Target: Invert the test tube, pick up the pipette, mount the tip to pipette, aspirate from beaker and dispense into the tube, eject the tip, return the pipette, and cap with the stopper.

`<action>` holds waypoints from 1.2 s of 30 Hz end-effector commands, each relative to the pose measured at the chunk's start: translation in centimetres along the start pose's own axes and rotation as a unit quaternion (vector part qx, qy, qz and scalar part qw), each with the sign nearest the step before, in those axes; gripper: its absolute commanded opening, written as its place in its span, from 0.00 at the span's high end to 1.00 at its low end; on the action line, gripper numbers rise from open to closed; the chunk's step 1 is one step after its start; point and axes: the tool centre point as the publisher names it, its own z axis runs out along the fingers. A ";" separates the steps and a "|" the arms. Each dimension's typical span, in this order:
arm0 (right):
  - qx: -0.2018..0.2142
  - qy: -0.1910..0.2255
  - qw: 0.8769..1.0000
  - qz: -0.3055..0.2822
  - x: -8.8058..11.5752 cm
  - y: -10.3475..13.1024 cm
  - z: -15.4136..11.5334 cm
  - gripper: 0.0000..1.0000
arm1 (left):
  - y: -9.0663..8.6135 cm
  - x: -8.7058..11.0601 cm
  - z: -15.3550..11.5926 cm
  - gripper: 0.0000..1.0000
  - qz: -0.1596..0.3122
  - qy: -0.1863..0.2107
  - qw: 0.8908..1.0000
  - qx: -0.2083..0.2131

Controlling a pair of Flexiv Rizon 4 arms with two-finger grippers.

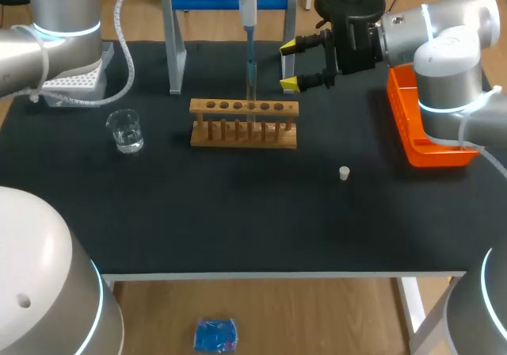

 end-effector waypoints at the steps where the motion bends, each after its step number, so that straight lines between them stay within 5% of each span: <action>1: 0.000 -0.001 1.000 0.000 0.1 0.0 0.0 0.00 | 0.2 -0.1 0.1 1.00 0.000 0.001 1.000 0.002; 36: 0.000 -0.001 1.000 0.000 0.1 0.0 0.0 0.00 | 0.7 0.0 -0.1 1.00 -0.005 -0.006 1.000 0.008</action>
